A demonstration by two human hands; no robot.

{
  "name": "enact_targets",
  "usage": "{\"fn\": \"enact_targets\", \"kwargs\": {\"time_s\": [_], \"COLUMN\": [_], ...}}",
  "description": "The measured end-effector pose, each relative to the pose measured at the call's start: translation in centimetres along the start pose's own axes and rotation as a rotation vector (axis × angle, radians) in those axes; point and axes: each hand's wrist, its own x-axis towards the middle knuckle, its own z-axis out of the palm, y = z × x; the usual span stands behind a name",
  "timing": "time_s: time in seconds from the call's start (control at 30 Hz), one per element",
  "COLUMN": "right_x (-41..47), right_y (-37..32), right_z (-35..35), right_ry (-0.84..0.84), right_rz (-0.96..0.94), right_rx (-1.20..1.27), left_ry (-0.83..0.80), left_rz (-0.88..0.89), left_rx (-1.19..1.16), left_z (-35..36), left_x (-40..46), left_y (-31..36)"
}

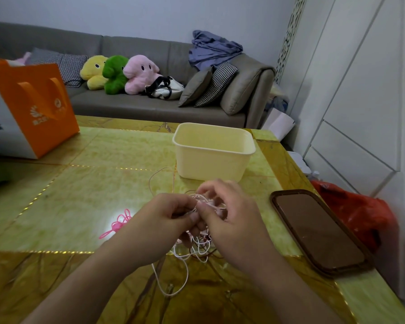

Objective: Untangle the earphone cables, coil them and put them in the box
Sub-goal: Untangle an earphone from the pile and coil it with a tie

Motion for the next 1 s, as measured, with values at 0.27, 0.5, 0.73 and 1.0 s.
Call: {"fn": "enact_targets", "kwargs": {"time_s": [0.27, 0.5, 0.73, 1.0], "right_x": [0.5, 0.4, 0.1, 0.1], "right_y": [0.9, 1.4, 1.3, 1.1], "right_z": [-1.8, -1.5, -0.9, -0.2], "right_ry": [-0.218, -0.231, -0.188, -0.094], "right_rz": [0.03, -0.035, 0.009, 0.039], "right_rx": [0.218, 0.144, 0.151, 0.217], "left_ry": [-0.023, -0.013, 0.04, 0.221], "left_rz": [-0.094, -0.14, -0.133, -0.072], "left_rx": [-0.194, -0.152, -0.007, -0.036], "left_z": [-0.1, 0.1, 0.0, 0.1], "left_x": [-0.1, -0.1, -0.1, -0.1], "left_y": [0.2, 0.1, 0.1, 0.0]}}
